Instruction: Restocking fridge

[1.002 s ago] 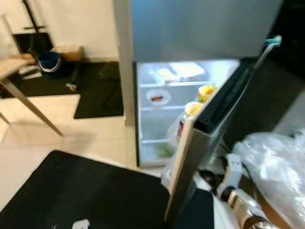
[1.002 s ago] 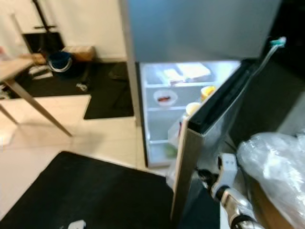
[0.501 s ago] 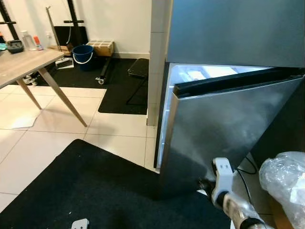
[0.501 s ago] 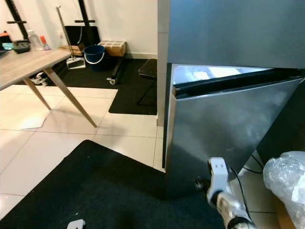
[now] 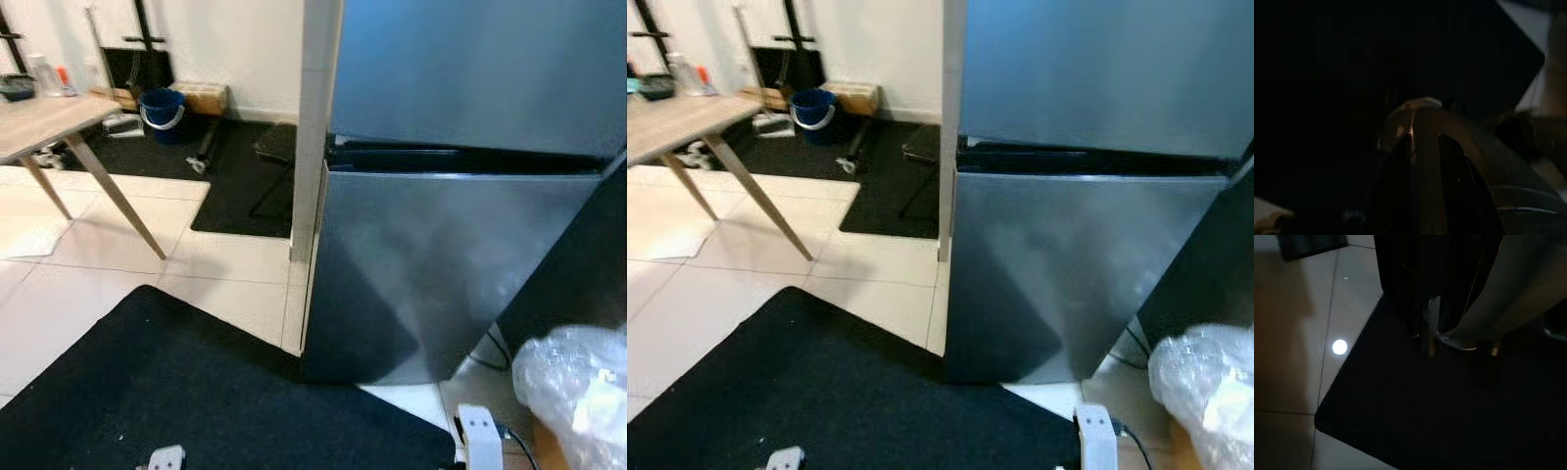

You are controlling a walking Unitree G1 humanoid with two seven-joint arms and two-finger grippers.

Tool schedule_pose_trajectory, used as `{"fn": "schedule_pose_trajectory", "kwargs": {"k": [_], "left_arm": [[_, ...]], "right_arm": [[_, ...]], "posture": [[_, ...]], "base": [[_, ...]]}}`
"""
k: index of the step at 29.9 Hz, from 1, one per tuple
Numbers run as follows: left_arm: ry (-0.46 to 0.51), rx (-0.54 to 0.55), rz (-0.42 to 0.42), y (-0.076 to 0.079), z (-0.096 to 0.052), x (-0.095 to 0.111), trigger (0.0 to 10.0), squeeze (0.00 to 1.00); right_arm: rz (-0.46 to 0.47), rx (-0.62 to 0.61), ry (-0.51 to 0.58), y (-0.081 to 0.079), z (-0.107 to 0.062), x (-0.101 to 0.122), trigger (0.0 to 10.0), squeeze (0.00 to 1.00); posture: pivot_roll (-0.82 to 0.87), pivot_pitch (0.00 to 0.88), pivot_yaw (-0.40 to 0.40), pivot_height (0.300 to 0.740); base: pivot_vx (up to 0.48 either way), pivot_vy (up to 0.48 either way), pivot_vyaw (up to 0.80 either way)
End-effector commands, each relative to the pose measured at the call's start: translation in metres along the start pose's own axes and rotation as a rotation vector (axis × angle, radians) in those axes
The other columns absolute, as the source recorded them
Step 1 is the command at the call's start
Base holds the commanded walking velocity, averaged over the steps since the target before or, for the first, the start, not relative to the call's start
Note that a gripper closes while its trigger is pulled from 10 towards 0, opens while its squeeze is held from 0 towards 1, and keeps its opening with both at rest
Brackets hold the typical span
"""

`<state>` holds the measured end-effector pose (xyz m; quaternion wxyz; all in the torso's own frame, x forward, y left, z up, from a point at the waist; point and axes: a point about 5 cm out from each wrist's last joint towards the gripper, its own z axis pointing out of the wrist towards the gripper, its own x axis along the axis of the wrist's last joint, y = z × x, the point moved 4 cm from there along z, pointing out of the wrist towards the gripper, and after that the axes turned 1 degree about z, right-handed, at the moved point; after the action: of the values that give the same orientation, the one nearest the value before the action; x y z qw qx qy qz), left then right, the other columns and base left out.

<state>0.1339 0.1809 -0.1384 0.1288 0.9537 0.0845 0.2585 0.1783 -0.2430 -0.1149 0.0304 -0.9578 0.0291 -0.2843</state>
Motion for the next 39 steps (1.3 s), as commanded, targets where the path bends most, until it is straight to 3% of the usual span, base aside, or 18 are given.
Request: {"fn": "schedule_pose_trajectory", "kwargs": {"k": [1,10,14,29,39], "left_arm": [[-0.071,0.004,-0.011,0.001,-0.002,-0.019,10.0,0.0],[-0.065,0.001,-0.024,0.003,-0.002,-0.018,10.0,0.0],[-0.046,0.016,-0.068,0.002,-0.001,-0.016,10.0,0.0],[-0.064,-0.009,-0.01,0.004,-0.001,-0.016,10.0,0.0],[-0.063,-0.013,-0.004,0.005,0.0,-0.014,10.0,0.0]], "right_arm": [[0.009,-0.001,-0.037,-0.002,-0.001,-0.013,10.0,0.0],[0.003,-0.011,-0.068,-0.002,-0.003,-0.024,10.0,0.0],[-0.009,-0.033,-0.071,0.0,-0.003,-0.024,10.0,0.0],[-0.021,-0.033,-0.107,-0.007,-0.004,-0.038,10.0,0.0],[-0.027,-0.029,-0.079,-0.011,0.0,-0.027,10.0,0.0]], "posture": [[-0.05,0.0,-0.026,0.74],[-0.05,0.0,-0.026,0.74],[-0.05,0.0,-0.03,0.74],[-0.04,0.0,-0.03,0.74],[-0.04,0.0,-0.024,0.74]], "base": [[0.0,0.0,0.0],[0.0,0.0,0.0],[0.0,0.0,0.0],[0.0,0.0,0.0],[0.254,0.0,0.0]]}}
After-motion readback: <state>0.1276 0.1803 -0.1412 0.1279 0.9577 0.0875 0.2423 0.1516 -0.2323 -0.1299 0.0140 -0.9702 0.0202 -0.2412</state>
